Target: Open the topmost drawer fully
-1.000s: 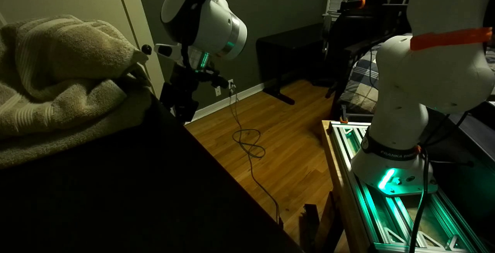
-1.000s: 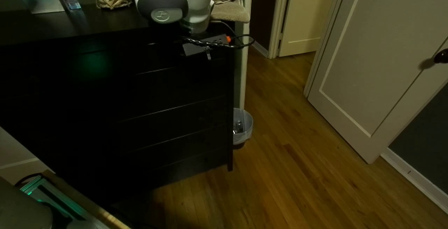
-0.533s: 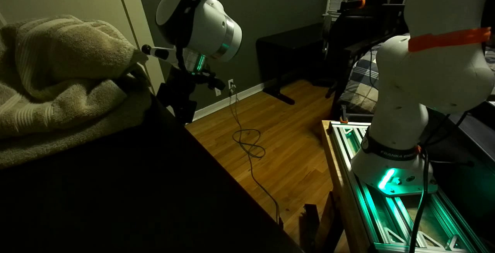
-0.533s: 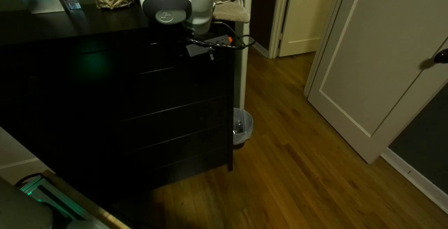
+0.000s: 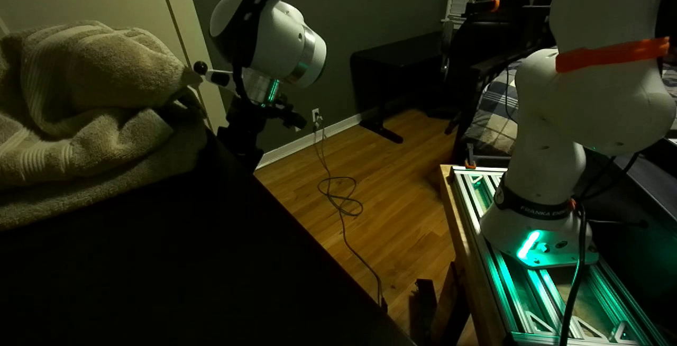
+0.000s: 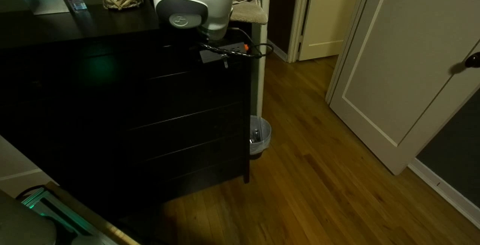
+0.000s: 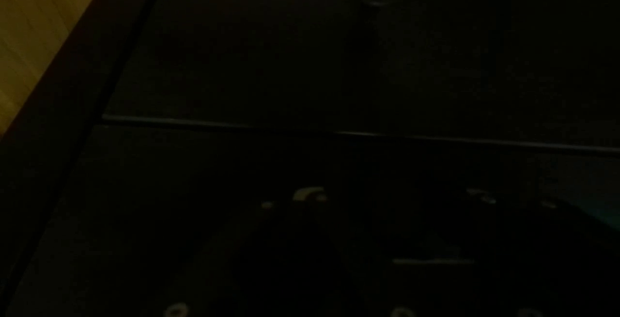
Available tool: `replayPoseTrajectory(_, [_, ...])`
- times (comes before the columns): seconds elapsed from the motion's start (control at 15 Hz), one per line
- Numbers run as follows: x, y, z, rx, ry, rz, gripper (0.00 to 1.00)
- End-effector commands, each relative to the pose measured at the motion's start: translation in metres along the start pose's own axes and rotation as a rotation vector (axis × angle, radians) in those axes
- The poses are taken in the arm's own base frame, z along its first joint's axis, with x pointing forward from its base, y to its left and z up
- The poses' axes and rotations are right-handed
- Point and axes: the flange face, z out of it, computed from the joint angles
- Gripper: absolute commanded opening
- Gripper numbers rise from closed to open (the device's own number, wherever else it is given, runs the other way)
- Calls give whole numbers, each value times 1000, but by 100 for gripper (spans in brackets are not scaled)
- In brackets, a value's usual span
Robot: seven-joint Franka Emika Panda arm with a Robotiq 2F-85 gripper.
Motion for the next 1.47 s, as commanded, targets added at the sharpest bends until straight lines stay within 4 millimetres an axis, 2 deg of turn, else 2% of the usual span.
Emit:
replayPoseTrajectory(0.0, [5,2,1,18,18,9,9])
replayPoseTrajectory(0.07, [6,0,1,25,14,8,3])
replayPoseTrajectory(0.2, [7,-2,-2,20,-1,3,5])
replayPoseTrajectory(0.33, [9,-4,-2,21,-16,4,0])
replayPoseTrajectory(0.67, [4,-5,-14,17,-95,1,2])
replayPoseTrajectory(1.0, [-21,-7,-44,11,-150,31,2])
replayPoseTrajectory(1.4, [-74,-14,-81,42,-157,100,2])
